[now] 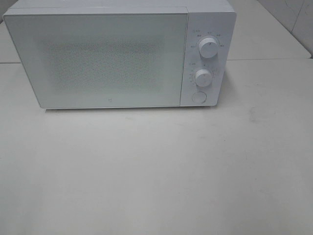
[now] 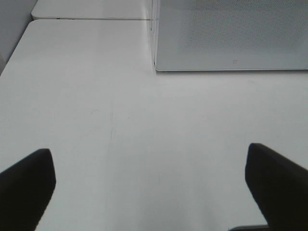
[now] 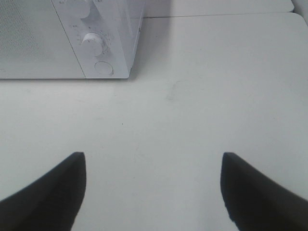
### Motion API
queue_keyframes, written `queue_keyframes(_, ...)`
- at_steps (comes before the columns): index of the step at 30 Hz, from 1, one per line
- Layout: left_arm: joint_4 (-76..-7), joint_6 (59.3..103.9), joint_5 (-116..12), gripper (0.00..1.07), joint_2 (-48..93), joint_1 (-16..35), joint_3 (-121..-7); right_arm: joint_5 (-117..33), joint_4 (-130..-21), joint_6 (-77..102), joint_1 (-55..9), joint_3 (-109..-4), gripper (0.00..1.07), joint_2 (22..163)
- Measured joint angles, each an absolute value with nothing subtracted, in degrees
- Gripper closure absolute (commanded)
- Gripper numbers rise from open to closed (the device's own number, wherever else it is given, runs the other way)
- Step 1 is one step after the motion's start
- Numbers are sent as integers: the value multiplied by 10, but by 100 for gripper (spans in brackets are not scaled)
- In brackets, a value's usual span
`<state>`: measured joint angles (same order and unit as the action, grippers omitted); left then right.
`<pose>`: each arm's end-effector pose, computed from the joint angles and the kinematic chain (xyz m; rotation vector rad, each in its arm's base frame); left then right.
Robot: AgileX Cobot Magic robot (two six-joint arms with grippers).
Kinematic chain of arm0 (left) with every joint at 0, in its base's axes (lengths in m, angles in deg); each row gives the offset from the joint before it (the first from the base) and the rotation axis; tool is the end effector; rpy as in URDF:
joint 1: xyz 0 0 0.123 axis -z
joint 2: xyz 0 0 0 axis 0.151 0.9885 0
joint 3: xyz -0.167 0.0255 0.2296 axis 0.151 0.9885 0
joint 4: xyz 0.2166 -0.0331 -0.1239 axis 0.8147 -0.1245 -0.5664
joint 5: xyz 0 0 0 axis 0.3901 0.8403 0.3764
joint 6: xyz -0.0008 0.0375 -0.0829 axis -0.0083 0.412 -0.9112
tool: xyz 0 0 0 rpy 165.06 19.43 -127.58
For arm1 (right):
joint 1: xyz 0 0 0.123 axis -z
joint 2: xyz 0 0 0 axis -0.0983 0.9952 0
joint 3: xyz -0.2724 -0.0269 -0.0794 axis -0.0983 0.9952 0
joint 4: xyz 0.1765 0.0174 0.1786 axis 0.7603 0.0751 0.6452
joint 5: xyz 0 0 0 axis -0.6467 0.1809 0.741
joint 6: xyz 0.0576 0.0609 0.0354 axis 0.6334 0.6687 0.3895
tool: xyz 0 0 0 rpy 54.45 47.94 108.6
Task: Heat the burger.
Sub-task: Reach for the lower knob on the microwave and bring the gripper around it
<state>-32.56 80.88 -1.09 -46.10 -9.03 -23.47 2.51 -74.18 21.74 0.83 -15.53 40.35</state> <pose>-0.0088 -0.0076 0.2821 0.0542 2.0313 -0.0751 0.0576 0.0066 0.2880 0.0042 2.0200 0.1369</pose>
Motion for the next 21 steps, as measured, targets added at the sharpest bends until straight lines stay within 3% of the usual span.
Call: queue_keyframes(21,-326,809,-11,6,-461,-90,-235,-214,-741,218,8,-69,32,535)
